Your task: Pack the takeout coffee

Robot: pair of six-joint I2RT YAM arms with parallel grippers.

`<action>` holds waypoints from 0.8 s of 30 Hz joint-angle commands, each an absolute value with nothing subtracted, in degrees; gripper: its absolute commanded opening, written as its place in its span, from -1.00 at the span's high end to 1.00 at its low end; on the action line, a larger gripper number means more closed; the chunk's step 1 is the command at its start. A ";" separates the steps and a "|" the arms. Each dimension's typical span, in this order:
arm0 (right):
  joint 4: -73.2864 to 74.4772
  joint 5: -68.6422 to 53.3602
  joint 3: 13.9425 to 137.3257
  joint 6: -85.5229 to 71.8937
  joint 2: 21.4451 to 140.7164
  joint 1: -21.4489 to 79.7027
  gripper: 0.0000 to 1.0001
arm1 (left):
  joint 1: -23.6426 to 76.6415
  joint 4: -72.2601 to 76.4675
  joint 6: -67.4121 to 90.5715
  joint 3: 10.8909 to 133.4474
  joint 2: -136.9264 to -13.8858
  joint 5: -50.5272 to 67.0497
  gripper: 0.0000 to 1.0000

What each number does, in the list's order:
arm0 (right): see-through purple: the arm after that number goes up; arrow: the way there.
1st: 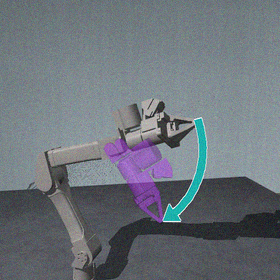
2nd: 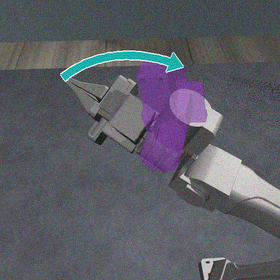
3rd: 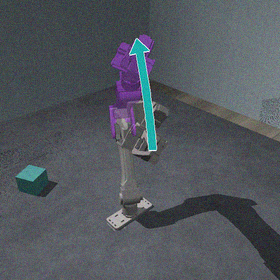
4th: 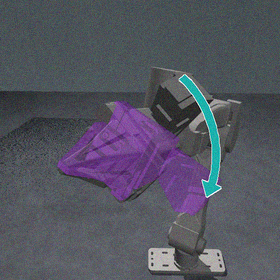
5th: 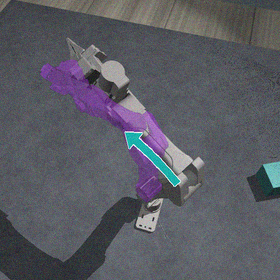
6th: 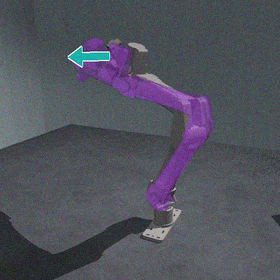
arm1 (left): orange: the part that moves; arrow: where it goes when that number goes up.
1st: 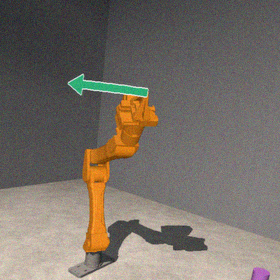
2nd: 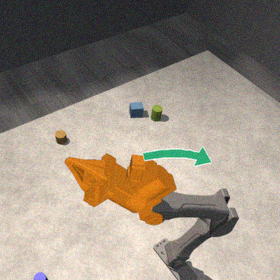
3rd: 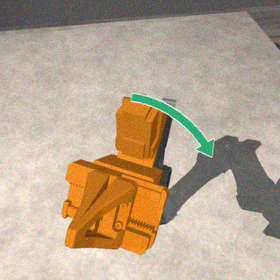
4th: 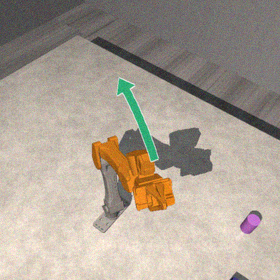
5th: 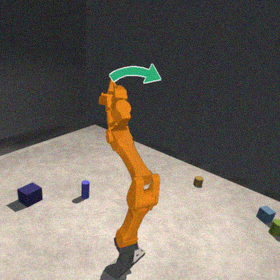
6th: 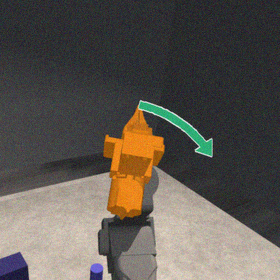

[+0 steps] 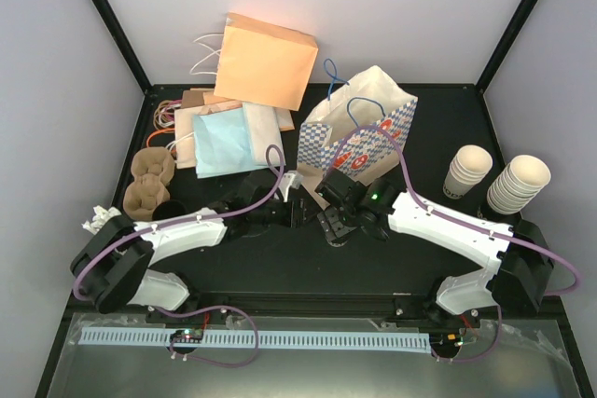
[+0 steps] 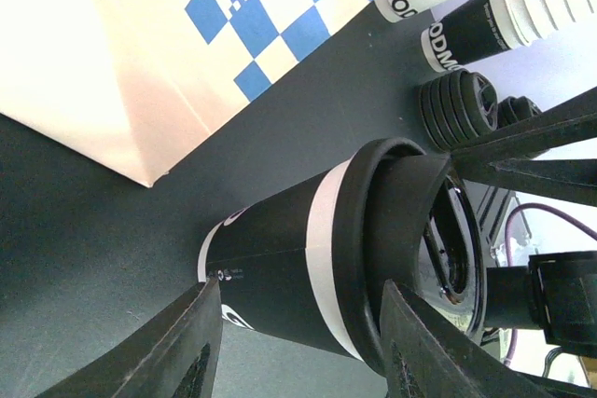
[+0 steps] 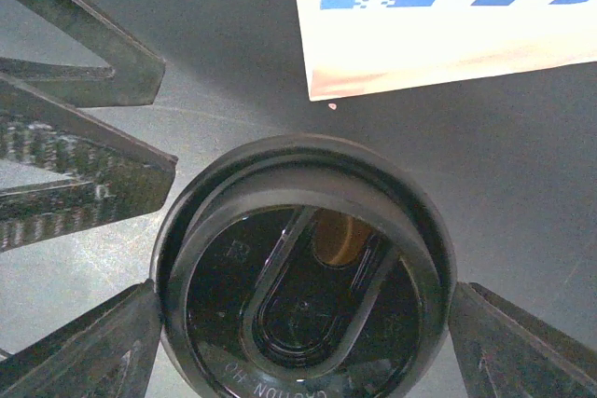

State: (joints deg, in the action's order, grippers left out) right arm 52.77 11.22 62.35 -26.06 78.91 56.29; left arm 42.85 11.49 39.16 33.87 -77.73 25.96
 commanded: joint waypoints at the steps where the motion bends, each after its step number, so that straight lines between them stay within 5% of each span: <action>1: 52.28 10.86 62.93 -26.98 79.34 56.76 -0.73 | 43.20 13.32 38.59 36.12 -78.95 27.05 0.02; 24: 51.64 10.85 61.88 -26.90 79.62 57.04 -0.61 | 43.16 13.87 38.52 36.25 -79.86 27.65 0.06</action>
